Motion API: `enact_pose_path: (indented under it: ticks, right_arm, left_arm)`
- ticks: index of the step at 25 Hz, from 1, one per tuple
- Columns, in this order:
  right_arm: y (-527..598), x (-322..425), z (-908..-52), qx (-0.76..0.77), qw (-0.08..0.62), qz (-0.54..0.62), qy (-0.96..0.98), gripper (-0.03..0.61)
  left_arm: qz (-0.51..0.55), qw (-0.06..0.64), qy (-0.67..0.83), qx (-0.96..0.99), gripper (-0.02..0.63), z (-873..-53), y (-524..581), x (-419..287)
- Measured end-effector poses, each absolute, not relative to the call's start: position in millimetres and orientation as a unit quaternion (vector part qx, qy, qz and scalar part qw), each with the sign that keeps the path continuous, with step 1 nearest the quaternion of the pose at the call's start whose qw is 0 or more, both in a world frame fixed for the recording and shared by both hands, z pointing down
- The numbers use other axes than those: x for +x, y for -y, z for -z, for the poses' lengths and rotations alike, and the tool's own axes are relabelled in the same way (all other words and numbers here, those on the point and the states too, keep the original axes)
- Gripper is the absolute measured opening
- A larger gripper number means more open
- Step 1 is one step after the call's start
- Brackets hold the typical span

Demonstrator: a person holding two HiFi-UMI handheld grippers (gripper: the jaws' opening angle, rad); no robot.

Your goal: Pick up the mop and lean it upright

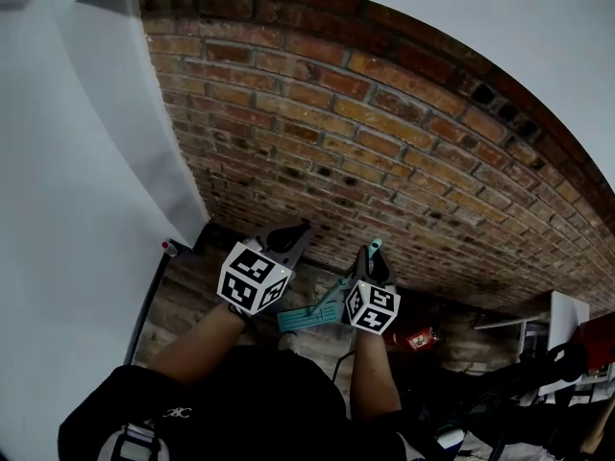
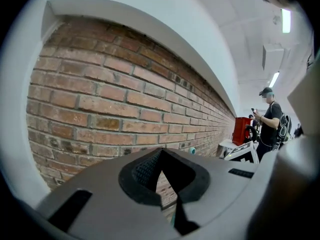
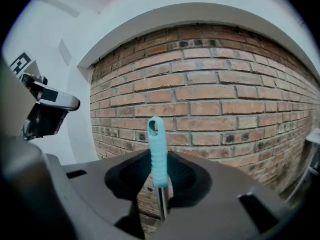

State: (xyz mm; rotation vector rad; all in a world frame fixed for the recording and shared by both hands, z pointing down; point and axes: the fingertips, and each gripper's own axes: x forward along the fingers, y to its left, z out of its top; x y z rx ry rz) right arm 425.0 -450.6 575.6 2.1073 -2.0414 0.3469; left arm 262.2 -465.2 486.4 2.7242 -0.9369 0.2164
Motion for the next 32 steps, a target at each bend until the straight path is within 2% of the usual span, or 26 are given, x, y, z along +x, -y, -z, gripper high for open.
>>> enact_pose_path:
  ticks: [12,17,19,22,23,24,25,28,32]
  right_arm:
    - [572,437,-608,0.681,0.124,-0.146,0.707,0.11]
    - [602,442,-609,0.703,0.124,-0.114,0.691,0.11]
    - [602,442,-599,0.709,0.103,-0.104,0.689,0.228]
    - [591,435,-574,0.708,0.069,-0.1,0.696,0.245]
    - [585,432,-563,0.704,0.06,-0.099,0.701,0.216]
    - [578,428,-551,0.699,0.05,-0.099,0.707,0.066]
    - [571,424,-539,0.693,0.039,-0.096,0.713,0.015]
    - [546,414,-505,0.678,0.013,-0.086,0.73,0.014]
    - [507,405,-472,0.674,0.013,-0.057,0.737,0.014]
  left_arm:
    - [-0.065,0.118,0.422,0.897,-0.009,-481,482,220]
    - [-0.064,0.115,0.444,0.886,-0.009,-476,484,210]
    - [-0.063,0.115,0.451,0.883,-0.009,-475,484,206]
    - [-0.058,0.118,0.456,0.88,-0.009,-474,485,201]
    - [-0.057,0.12,0.455,0.88,-0.009,-475,486,200]
    - [-0.056,0.123,0.453,0.881,-0.009,-476,486,201]
    - [-0.055,0.126,0.45,0.882,-0.009,-477,486,202]
    - [-0.052,0.133,0.436,0.889,-0.009,-480,484,212]
    - [-0.047,0.127,0.41,0.902,-0.009,-475,479,230]
